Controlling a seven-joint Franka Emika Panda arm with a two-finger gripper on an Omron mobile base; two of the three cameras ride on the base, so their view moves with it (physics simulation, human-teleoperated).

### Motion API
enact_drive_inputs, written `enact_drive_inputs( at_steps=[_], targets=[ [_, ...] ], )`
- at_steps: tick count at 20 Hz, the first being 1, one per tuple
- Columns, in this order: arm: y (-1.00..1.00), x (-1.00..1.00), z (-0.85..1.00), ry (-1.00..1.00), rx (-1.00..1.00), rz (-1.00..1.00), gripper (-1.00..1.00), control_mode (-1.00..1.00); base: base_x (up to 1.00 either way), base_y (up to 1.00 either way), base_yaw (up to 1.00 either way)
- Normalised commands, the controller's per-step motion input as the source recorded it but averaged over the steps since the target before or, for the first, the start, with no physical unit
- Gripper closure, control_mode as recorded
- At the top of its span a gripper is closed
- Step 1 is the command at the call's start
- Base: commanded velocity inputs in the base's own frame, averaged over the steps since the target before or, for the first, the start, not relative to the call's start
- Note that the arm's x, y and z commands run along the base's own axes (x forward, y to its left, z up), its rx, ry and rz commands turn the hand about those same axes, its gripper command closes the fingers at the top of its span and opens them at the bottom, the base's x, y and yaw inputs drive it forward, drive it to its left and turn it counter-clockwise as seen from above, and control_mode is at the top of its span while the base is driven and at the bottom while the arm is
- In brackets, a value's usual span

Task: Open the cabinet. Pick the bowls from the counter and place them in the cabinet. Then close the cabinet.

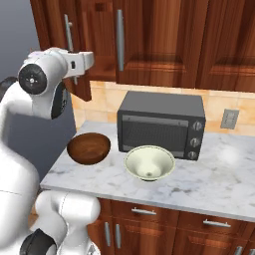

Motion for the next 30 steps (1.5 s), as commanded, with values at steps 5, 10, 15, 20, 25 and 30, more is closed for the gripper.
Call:
enact_drive_inputs(
  at_steps=[5,10,15,20,25,30],
  targets=[
    [1.0,-1.0,0.0,0.06,0.0,-0.04,1.0,-1.0,0.0,0.0,0.0],
    [0.29,-0.3,0.01,-0.02,-0.05,-0.06,-1.0,-1.0,0.0,0.0,0.0],
    [-0.53,-1.0,-0.15,-0.2,0.08,0.0,-1.0,-1.0,0.0,0.0,0.0],
    [-1.0,-0.91,0.0,-0.01,0.4,0.09,-1.0,-1.0,0.0,0.0,0.0],
    [-0.94,-0.26,0.01,0.08,0.29,0.27,-1.0,-1.0,0.0,0.0,0.0],
    [-0.73,0.14,0.0,0.17,0.19,0.34,-1.0,-1.0,0.0,0.0,0.0]
  ],
)
